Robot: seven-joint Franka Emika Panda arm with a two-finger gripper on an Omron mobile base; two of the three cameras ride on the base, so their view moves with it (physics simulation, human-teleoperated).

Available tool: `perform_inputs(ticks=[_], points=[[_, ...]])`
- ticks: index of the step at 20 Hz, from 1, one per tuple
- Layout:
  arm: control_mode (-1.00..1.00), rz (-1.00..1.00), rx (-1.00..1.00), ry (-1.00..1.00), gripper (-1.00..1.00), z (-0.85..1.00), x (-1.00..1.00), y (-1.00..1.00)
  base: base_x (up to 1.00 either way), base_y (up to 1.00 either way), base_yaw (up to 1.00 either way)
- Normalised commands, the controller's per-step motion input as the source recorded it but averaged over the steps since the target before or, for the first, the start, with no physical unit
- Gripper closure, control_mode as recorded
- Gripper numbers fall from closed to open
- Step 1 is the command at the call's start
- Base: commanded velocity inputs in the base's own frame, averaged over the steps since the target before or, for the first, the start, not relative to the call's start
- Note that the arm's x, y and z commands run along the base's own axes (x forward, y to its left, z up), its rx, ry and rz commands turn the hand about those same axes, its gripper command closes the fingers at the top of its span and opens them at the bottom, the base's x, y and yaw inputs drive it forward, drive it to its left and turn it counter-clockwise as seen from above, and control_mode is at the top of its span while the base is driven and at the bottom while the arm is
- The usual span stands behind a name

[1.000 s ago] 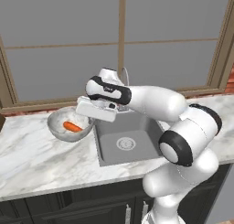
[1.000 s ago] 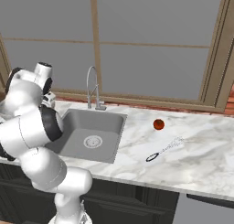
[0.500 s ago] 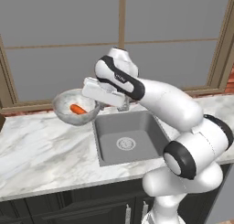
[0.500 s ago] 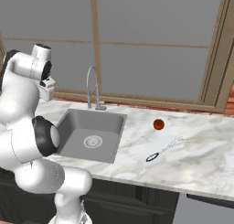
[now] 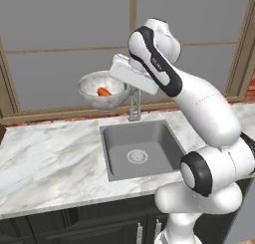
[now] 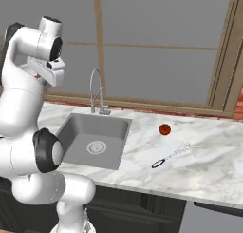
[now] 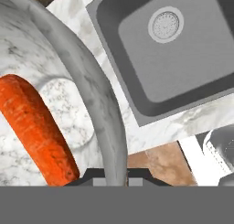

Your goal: Pick the carrot from the sink and place it in the bowl. Then pick the bowl and place it in the microwave. Then close the microwave door and press the start button.

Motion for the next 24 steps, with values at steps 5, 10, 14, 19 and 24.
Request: perform_inputs(ticks=[5,10,14,19,24], points=[[-1.0,-0.19,0.0,0.01,1.0,0.84,-0.07,-0.85,0.0,0.0,0.0],[-1.0,-0.14,0.0,-0.09,1.0,0.42,-0.58,-0.95,0.0,0.0,0.0],[-1.0,-0.16,0.0,-0.25,1.0,0.3,-0.94,-0.74,0.0,0.0,0.0],[-1.0,-0.26,0.0,-0.11,1.0,0.01,-0.78,-0.31,0.0,0.0,0.0],[-1.0,-0.06,-0.04,0.0,1.0,0.0,-0.14,-0.05,0.0,0.0,0.0]])
